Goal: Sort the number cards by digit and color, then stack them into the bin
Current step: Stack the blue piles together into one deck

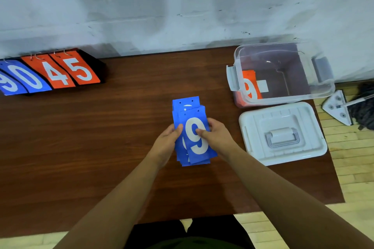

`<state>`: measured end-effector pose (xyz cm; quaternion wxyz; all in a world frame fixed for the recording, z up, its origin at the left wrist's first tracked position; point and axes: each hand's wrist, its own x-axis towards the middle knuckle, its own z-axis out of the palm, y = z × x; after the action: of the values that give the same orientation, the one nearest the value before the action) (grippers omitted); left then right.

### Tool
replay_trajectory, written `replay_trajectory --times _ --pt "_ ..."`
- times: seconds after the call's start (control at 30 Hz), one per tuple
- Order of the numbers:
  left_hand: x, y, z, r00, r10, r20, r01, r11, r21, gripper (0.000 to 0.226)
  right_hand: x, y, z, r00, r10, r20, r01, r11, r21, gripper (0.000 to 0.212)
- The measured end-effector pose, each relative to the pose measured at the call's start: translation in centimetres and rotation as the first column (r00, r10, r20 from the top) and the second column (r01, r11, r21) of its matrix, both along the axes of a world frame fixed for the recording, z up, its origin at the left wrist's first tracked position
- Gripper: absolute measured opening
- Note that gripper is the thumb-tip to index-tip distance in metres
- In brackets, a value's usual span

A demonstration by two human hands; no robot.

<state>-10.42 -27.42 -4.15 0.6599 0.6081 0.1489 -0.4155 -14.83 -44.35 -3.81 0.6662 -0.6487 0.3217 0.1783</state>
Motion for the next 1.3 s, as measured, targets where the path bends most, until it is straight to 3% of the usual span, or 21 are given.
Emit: replay_trajectory --times 0.03,0.1,0.17,0.23,0.3,0.43,0.53,0.63,0.8,0.9,1.0,1.13,1.23,1.3 --pt "0.4 0.3 0.2 0.997 -0.02 0.075 0.015 0.997 0.074 0.032 0.1 -0.3 0.1 0.998 0.056 0.027 -0.055 0.998 -0.035 0.028" --pt "1.8 1.4 0.7 0.955 -0.114 0.273 0.041 0.964 0.261 0.063 0.4 -0.9 0.5 0.963 0.258 0.076 -0.247 0.96 -0.135 0.022" --pt "3.2 2.8 1.3 0.882 -0.301 0.362 0.155 0.912 0.38 0.09 0.9 -0.8 1.0 0.878 0.474 0.065 -0.447 0.862 -0.239 0.018" --pt "4.3 3.5 1.9 0.778 -0.518 0.356 0.332 0.82 0.467 0.077 1.6 -0.4 1.3 0.824 0.565 0.046 -0.524 0.79 -0.318 0.017" --pt "5.0 3.8 2.1 0.715 -0.618 0.328 0.418 0.753 0.509 0.05 2.3 0.0 1.5 0.818 0.573 0.046 -0.524 0.777 -0.349 0.021" --pt "5.2 4.7 1.8 0.837 -0.462 0.293 0.36 0.869 0.34 0.04 3.0 0.2 1.8 0.864 0.497 0.076 -0.464 0.847 -0.259 0.027" --pt "4.8 5.6 0.7 0.91 -0.268 0.315 0.182 0.943 0.278 0.042 2.8 -0.9 1.9 0.933 0.349 0.089 -0.329 0.926 -0.188 0.033" --pt "4.2 6.2 -0.1 0.95 -0.083 0.302 0.019 0.978 0.209 0.045 2.0 -1.7 1.2 0.955 0.285 0.086 -0.262 0.941 -0.212 0.032" --pt "3.7 6.2 -1.2 0.933 -0.18 0.313 0.104 0.964 0.243 0.036 1.0 0.7 -0.2 0.977 0.195 0.089 -0.161 0.942 -0.293 0.019" --pt "4.2 7.0 -2.5 0.891 -0.284 0.355 0.137 0.913 0.385 0.046 0.4 2.5 -0.9 0.963 0.21 0.17 -0.119 0.895 -0.431 0.022" --pt "3.8 7.3 -2.6 0.911 -0.331 0.247 0.238 0.91 0.339 0.066 -0.2 3.3 -2.2 0.922 0.357 0.151 -0.223 0.808 -0.545 0.025" --pt "2.5 6.7 -3.0 0.918 -0.261 0.298 0.155 0.929 0.336 0.021 -0.3 3.4 -3.1 0.899 0.438 0.026 -0.343 0.738 -0.581 0.036" --pt "2.0 5.5 -2.9 0.952 -0.116 0.283 0.016 0.942 0.335 0.023 0.0 3.5 -3.0 0.893 0.447 0.045 -0.334 0.727 -0.6 0.045" --pt "2.1 4.7 -2.5 0.954 -0.057 0.295 -0.044 0.945 0.324 0.023 0.3 3.5 -3.1 0.863 0.502 0.053 -0.306 0.603 -0.736 0.036"
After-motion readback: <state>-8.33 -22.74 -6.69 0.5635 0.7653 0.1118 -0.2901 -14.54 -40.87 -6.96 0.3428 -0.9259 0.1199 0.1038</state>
